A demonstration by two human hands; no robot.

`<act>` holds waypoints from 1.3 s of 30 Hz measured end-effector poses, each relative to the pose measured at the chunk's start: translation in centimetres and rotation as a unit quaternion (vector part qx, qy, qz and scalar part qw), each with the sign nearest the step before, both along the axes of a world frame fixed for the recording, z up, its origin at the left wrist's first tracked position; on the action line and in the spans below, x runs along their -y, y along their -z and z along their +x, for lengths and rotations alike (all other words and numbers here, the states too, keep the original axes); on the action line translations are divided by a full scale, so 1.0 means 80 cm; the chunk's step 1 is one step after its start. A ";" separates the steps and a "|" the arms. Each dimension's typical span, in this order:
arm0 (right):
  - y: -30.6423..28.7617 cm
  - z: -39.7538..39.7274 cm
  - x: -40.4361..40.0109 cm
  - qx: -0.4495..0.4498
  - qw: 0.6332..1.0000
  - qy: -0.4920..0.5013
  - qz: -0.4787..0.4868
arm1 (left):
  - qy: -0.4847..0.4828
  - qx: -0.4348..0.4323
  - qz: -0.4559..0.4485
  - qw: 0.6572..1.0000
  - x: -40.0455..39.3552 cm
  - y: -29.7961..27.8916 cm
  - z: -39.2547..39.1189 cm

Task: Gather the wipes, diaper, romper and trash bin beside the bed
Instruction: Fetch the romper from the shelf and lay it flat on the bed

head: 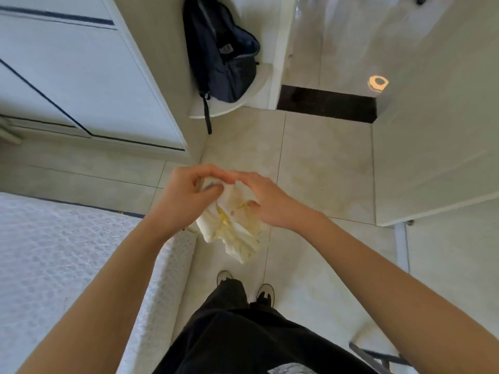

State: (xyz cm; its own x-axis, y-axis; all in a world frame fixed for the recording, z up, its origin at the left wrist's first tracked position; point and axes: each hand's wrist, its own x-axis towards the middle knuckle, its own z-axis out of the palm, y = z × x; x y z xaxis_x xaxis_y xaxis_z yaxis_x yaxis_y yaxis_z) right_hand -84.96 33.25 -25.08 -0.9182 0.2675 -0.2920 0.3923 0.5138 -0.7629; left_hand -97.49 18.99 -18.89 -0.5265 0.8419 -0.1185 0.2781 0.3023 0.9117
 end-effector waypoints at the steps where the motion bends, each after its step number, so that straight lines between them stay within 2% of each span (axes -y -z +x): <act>1: -0.004 -0.023 0.000 0.001 0.999 -0.041 -0.003 | -0.005 0.002 0.008 1.000 0.001 -0.002 -0.010; 5: -0.004 -0.104 0.002 0.021 0.988 -0.152 0.018 | -0.049 0.015 0.033 0.998 0.009 -0.005 -0.060; 7: 0.004 -0.137 -0.003 0.050 0.988 -0.145 -0.006 | -0.074 0.012 0.040 0.996 0.019 -0.005 -0.095; 10: 0.007 -0.185 -0.014 0.041 0.990 -0.132 -0.030 | -0.126 0.011 0.050 0.991 0.042 -0.007 -0.153; 18: 0.008 -0.332 -0.024 0.064 0.975 -0.202 0.072 | -0.240 -0.041 0.021 0.970 0.104 -0.006 -0.285; 21: 0.001 -0.382 -0.019 0.086 0.967 -0.229 0.073 | -0.289 -0.060 0.020 0.955 0.120 -0.004 -0.320; 27: -0.013 -0.473 -0.014 0.082 0.955 -0.285 0.019 | -0.405 -0.062 0.021 0.912 0.152 0.002 -0.383; 33: -0.017 -0.569 -0.023 0.065 0.922 -0.364 0.115 | -0.538 -0.053 0.014 0.841 0.177 0.011 -0.443; 36: -0.021 -0.624 -0.027 0.046 0.925 -0.360 0.117 | -0.594 -0.055 -0.003 0.802 0.186 0.018 -0.468; 39: -0.029 -0.664 -0.022 0.029 0.936 -0.342 0.078 | -0.627 -0.052 -0.007 0.777 0.190 0.025 -0.492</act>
